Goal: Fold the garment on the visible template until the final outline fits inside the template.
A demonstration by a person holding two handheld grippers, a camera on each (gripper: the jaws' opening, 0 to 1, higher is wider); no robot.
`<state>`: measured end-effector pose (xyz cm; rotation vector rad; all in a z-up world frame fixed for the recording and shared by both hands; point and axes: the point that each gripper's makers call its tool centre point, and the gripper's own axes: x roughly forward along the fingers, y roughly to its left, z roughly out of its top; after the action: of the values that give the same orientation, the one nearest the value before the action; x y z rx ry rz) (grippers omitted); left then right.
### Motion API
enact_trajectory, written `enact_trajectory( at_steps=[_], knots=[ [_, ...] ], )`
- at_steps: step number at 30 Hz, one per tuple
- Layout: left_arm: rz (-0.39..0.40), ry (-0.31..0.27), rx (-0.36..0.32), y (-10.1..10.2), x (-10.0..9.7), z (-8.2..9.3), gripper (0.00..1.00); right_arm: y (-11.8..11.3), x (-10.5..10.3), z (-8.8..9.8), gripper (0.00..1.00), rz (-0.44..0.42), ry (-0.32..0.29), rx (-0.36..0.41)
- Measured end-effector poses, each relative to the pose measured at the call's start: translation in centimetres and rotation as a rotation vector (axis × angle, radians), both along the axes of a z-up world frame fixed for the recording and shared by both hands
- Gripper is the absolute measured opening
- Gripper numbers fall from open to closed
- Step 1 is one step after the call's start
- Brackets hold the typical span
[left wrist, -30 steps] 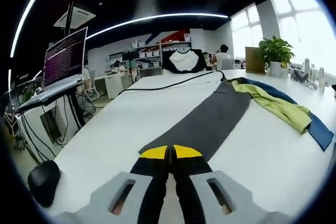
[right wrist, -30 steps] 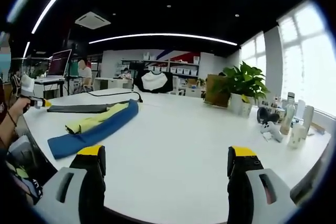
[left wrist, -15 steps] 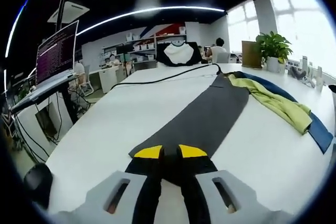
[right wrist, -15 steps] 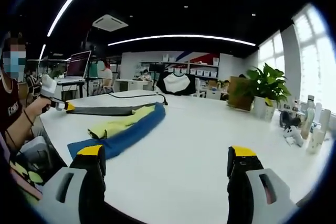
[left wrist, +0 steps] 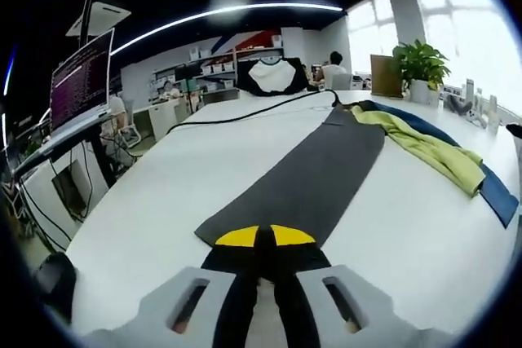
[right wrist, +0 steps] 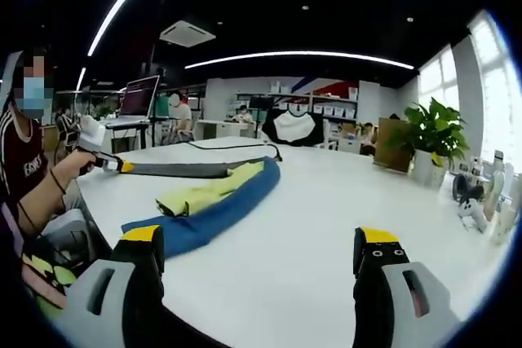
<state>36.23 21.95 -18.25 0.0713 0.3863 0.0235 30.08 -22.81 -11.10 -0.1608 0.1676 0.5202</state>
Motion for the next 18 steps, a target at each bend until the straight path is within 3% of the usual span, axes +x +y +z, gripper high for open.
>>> enact_trajectory(
  at_steps=[18],
  knots=[
    [0.008,-0.012,0.006,0.1,0.0,0.4,0.0,6.1,-1.2,-0.6,0.99,0.166,0.027,-0.041]
  ],
)
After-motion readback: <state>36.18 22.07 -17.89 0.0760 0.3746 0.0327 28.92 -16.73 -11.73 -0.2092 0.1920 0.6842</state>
